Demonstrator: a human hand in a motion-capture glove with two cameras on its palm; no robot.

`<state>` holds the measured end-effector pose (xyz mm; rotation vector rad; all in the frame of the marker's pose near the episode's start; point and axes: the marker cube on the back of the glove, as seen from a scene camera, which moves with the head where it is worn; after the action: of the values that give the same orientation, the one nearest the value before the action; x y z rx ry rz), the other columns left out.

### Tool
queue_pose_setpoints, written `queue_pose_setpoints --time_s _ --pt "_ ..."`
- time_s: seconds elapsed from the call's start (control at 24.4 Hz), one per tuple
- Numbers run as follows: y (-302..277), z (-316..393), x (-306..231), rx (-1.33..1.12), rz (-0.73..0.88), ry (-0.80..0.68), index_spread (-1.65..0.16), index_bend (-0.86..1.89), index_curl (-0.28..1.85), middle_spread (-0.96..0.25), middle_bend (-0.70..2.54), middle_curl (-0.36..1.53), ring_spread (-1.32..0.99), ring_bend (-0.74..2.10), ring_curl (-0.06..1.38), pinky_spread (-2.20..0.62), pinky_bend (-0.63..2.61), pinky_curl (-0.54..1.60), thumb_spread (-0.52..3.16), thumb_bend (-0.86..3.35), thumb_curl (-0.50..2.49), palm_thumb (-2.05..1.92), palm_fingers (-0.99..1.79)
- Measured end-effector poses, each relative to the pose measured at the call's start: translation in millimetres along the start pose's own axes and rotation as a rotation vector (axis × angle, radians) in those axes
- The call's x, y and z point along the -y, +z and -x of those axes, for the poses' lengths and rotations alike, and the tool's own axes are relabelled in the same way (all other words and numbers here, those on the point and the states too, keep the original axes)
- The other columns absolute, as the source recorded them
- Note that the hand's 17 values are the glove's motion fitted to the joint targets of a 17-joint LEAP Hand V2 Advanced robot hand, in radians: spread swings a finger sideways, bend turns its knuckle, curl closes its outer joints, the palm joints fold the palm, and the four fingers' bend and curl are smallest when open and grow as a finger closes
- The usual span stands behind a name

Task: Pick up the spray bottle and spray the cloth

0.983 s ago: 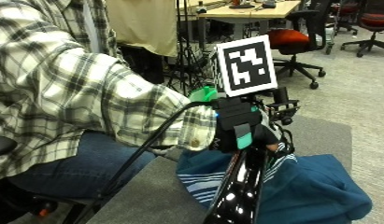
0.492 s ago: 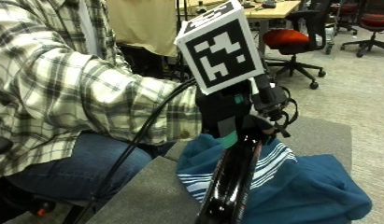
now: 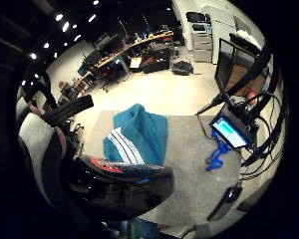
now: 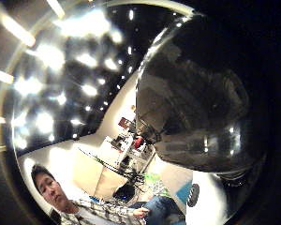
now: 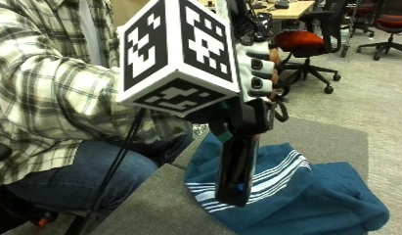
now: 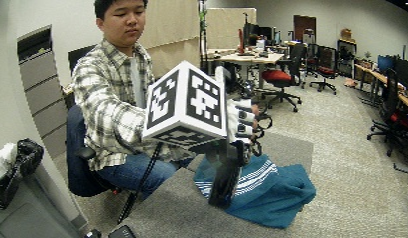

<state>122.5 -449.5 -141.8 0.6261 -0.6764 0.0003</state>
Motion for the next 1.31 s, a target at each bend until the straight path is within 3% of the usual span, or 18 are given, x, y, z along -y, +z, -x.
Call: queue_pose_setpoints --time_s 0.37,0.86,1.31 --pt "25.1 32.7 -1.0 0.279 -0.036 -0.013 -0.24 0.26 0.6 -0.14 0.59 0.52 -0.2 0.64 0.46 -0.17 0.5 0.41 0.28 -0.03 0.82 1.02 1.35" --pt "150.4 81.4 11.4 0.437 0.061 -0.073 -0.24 0.26 0.6 -0.14 0.58 0.52 -0.2 0.64 0.46 -0.17 0.51 0.41 0.27 -0.03 0.82 1.02 1.35" --pt "248.8 78.8 10.1 0.475 0.144 -0.079 -0.23 0.25 0.6 -0.13 0.58 0.52 -0.19 0.64 0.46 -0.17 0.5 0.41 0.28 -0.03 0.82 1.02 1.34"
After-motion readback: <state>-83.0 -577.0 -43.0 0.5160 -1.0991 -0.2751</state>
